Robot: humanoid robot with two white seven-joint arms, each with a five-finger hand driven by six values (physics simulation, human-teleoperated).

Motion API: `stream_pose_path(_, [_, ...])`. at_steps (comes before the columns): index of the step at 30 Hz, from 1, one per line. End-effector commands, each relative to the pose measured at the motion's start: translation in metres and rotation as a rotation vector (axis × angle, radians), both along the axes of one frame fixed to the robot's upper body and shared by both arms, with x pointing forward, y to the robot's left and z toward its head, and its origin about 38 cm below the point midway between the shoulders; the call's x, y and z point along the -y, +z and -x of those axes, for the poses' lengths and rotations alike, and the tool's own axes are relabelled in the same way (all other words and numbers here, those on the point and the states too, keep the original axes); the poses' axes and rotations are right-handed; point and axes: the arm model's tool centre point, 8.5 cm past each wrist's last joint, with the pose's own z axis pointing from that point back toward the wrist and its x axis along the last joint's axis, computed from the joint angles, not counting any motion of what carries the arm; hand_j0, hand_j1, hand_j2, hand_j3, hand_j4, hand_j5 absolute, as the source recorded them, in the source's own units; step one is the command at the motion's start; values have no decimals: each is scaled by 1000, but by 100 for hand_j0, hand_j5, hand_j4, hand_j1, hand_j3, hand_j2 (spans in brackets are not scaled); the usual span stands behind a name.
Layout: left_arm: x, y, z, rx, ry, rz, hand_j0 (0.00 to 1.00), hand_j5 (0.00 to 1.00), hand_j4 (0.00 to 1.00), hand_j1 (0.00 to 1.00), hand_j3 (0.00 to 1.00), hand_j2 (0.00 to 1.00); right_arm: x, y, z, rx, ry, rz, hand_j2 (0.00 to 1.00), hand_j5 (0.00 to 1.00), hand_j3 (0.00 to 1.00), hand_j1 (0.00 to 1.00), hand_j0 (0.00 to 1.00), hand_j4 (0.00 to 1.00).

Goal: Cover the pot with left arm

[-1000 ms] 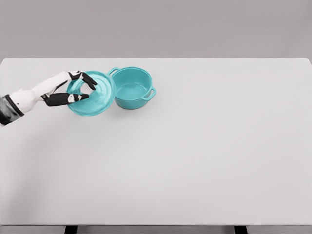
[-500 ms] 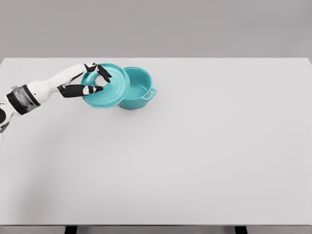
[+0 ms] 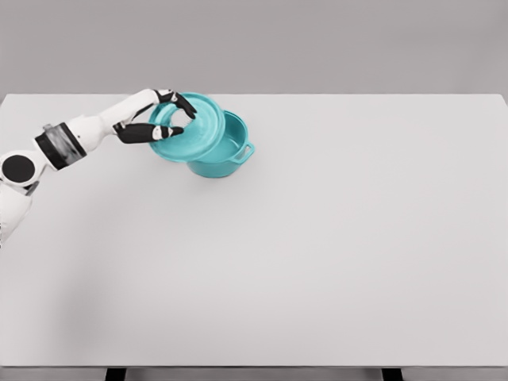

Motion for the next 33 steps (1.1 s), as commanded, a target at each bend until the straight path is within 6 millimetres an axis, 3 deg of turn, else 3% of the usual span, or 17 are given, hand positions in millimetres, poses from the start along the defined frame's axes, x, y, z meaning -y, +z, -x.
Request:
stream_pose_path(1, [0, -11, -3, -36, 17, 7, 52, 52, 52, 52, 52, 52, 0, 0, 0, 1, 1, -1, 100, 100, 100, 100, 100, 100])
stream_pose_path(12, [31, -15, -16, -57, -17, 10, 52, 52, 52, 52, 52, 52, 0, 0, 0, 1, 1, -1, 100, 100, 100, 100, 100, 100])
stream_pose_path(21, [17, -19, -33, -95, 53, -1, 53, 53, 53, 53, 53, 53, 0, 0, 0, 1, 1, -1, 100, 100, 100, 100, 100, 100])
stream_pose_path(28, [36, -28, -34, -115, 38, 15, 53, 53, 53, 53, 53, 53, 0, 0, 0, 1, 1, -1, 100, 100, 100, 100, 100, 100])
stream_pose_path(33, [38, -28, -34, -115, 33, 14, 53, 53, 53, 53, 53, 53, 0, 0, 0, 1, 1, -1, 100, 100, 100, 100, 100, 100])
